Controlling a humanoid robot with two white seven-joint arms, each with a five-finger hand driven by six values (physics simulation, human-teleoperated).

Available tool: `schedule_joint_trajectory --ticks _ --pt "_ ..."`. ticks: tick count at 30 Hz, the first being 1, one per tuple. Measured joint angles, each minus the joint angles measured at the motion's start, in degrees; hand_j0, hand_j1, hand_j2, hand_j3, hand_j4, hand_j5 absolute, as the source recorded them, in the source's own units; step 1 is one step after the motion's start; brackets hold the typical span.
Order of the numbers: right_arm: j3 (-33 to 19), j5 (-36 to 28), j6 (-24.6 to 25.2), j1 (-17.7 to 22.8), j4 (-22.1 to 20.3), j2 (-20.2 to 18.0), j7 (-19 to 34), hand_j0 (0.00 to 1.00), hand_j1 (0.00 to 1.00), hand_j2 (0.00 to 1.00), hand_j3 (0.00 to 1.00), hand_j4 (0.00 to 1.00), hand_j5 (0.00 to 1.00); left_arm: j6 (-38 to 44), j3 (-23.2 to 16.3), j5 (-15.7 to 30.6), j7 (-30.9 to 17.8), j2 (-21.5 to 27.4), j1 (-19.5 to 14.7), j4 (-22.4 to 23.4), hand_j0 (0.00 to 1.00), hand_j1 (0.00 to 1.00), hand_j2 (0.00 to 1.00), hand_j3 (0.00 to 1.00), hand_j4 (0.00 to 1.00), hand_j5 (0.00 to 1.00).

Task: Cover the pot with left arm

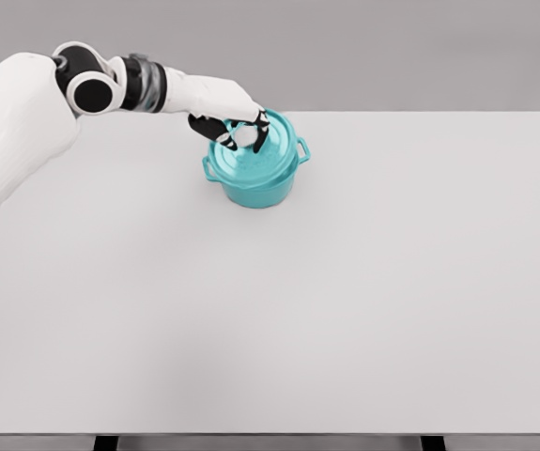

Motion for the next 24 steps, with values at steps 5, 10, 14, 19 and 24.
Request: schedule_joint_trajectory --ticks 5,10,14,19,24 --pt "0.0 0.0 0.0 0.0 0.0 0.0 0.0 1.00 1.00 1.00 1.00 1.00 1.00 0.0 -0.5 -0.1 0.0 -1.9 -0.1 3.7 0.37 0.37 0.37 0.37 0.37 0.37" --pt "0.0 0.0 0.0 0.0 0.0 0.0 0.0 1.00 1.00 1.00 1.00 1.00 1.00 0.0 -0.6 -1.0 0.0 -3.5 -0.1 6.6 0.37 0.37 0.37 0.37 0.37 0.37" --pt "0.0 0.0 0.0 0.0 0.0 0.0 0.0 1.00 1.00 1.00 1.00 1.00 1.00 0.0 -0.6 -1.4 0.0 -4.1 -0.9 7.9 0.37 0.37 0.37 0.37 0.37 0.37" --pt "0.0 0.0 0.0 -0.1 0.0 0.0 0.0 1.00 1.00 1.00 1.00 1.00 1.00 0.0 -0.5 -1.7 0.0 -5.3 -1.4 10.4 0.38 0.38 0.38 0.38 0.38 0.38" --pt "0.0 0.0 0.0 0.0 0.0 0.0 0.0 1.00 1.00 1.00 1.00 1.00 1.00 0.0 -0.5 -1.8 0.0 -6.3 -1.3 11.1 0.39 0.39 0.39 0.39 0.39 0.39"
